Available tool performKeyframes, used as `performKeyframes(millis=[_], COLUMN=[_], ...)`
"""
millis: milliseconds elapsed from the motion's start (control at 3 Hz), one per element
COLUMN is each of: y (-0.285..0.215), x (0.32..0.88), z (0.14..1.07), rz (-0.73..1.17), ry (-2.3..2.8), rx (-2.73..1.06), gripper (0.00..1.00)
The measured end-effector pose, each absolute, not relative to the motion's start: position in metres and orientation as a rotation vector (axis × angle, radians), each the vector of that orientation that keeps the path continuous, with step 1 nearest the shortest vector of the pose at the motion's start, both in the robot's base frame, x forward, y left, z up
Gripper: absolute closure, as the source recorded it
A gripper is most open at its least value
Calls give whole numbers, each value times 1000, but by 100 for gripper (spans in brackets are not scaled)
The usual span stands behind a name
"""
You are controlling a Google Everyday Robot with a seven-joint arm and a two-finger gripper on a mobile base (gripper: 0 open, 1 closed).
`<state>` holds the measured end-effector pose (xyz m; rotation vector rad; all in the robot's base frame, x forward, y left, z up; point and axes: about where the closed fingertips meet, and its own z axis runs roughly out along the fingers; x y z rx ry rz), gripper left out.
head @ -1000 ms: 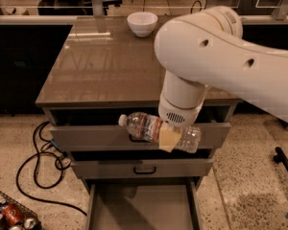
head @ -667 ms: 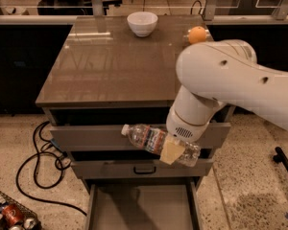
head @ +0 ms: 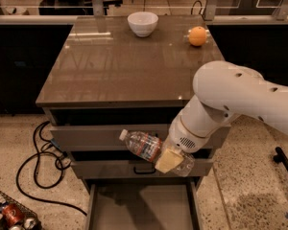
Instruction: Place water bottle into bottom drawer
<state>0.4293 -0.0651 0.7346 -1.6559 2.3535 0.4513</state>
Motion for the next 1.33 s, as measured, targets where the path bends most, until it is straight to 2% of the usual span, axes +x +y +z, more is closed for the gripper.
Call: performKeyframes(millis=[667, 1333], y=[-46, 4], x=[423, 375], z=[708, 633], rz=[488, 474], ry=[2306, 2202], rx=[-1703, -1933], gripper=[100, 100])
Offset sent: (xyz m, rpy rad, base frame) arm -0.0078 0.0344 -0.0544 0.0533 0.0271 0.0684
